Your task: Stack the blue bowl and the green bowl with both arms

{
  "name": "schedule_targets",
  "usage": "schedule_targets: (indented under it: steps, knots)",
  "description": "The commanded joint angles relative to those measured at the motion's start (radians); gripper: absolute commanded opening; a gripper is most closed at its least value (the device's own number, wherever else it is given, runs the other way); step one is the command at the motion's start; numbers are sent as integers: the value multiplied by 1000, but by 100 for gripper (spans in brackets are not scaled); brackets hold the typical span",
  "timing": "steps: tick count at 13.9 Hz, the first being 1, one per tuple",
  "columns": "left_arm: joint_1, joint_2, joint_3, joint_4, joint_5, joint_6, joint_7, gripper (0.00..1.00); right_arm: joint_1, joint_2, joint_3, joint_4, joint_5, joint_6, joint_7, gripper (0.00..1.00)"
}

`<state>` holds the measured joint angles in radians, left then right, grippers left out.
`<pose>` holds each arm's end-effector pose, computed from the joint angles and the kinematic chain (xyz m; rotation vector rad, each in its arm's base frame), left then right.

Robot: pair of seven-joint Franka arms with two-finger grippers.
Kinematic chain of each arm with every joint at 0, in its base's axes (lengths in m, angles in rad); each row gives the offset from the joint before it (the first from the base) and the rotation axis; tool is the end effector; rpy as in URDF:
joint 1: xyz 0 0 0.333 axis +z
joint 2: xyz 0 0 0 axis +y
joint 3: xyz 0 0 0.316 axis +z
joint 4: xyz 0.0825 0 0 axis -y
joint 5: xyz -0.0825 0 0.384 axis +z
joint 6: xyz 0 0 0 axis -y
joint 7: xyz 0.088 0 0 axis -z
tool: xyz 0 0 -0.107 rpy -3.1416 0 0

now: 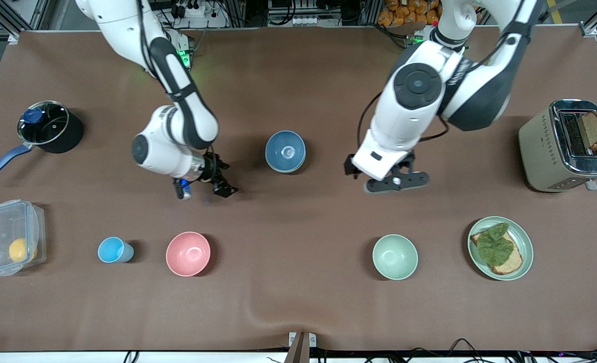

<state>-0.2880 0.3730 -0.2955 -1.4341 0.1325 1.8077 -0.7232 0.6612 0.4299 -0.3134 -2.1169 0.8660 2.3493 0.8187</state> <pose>0.5815 -0.3352 0.4892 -3.1267 -0.2031 -0.0426 0.5252 0.2006 0.2048 -2.3828 1.4986 0.4885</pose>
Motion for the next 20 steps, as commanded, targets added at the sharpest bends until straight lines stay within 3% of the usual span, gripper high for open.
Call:
schedule_targets:
  steps: [1, 4, 8, 12, 17, 20]
  knots:
    - [107, -115, -13, -27, 13, -28, 98, 100, -9, -52, -108, 46, -134, -184, -16, 100]
    - [165, -201, 8, -61, -20, -82, 235, 100, -8, -62, -223, 145, -231, -402, -26, 100]
    - [155, -417, 174, -260, -83, -103, 430, 100, -17, -80, -337, 216, -262, -567, -94, 100]
    - [171, -437, 246, -218, -88, -191, 533, 100, -83, -73, -421, 308, -278, -738, -274, 100]
    - [211, -413, 248, -135, -120, -206, 630, 100, -201, -86, -403, 423, -390, -794, -288, 100]
    - [210, -410, 239, -129, -143, -261, 633, 100, -294, -161, -360, 440, -468, -794, -482, 100]
